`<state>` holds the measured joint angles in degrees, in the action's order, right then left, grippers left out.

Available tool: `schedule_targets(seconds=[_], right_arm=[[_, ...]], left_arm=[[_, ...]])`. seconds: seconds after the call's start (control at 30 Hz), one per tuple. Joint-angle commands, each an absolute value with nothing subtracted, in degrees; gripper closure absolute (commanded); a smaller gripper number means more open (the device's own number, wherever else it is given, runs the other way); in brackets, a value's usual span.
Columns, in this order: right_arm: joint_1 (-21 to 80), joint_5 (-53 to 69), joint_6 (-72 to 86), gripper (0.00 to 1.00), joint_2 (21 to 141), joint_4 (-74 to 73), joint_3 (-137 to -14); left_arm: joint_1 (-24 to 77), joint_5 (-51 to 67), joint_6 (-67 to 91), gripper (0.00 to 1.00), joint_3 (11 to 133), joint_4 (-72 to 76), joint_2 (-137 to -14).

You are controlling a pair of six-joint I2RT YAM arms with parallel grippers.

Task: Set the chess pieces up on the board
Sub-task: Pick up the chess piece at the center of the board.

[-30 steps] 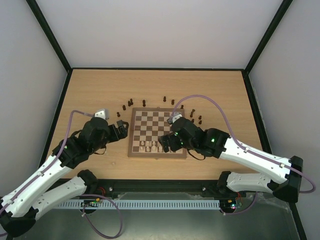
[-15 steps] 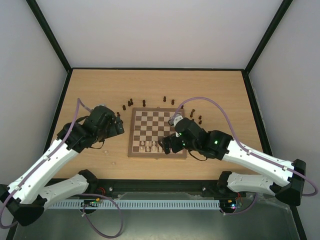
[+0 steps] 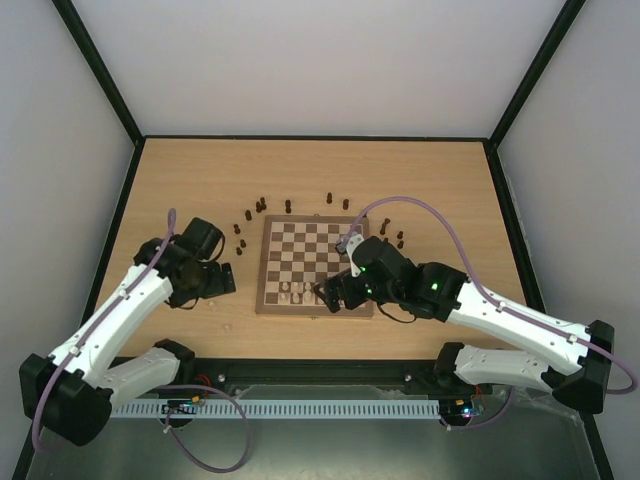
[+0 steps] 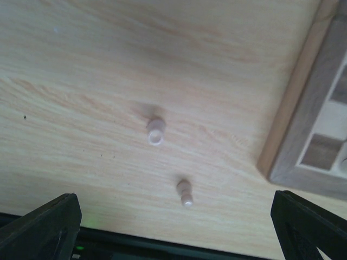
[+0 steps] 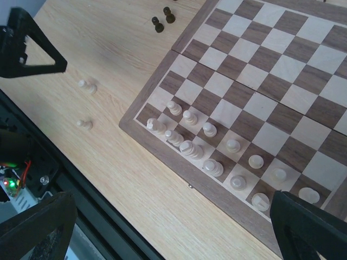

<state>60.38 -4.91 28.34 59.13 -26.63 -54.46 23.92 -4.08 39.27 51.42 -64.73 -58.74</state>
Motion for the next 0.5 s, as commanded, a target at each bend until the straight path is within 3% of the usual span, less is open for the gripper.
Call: schedule_targets(seconds=[0.0,0.17,0.47], right_arm=[[60.19,-3.02,27.99,0.01,58.49,-26.43,-53.35],[60.12,-3.17,28.28,0.01,57.29,-26.48,-52.66],[60.12,-3.45,28.32,0.00,57.43,-26.82,-52.45]], left_arm=[[21.38,0.83,34.78,0.01,48.19,-66.21,-60.03],[21.33,4.79,34.76,0.01,47.20,-64.03,-61.63],[29.95,5.89,42.26,0.01,43.25,-66.53,-55.89]])
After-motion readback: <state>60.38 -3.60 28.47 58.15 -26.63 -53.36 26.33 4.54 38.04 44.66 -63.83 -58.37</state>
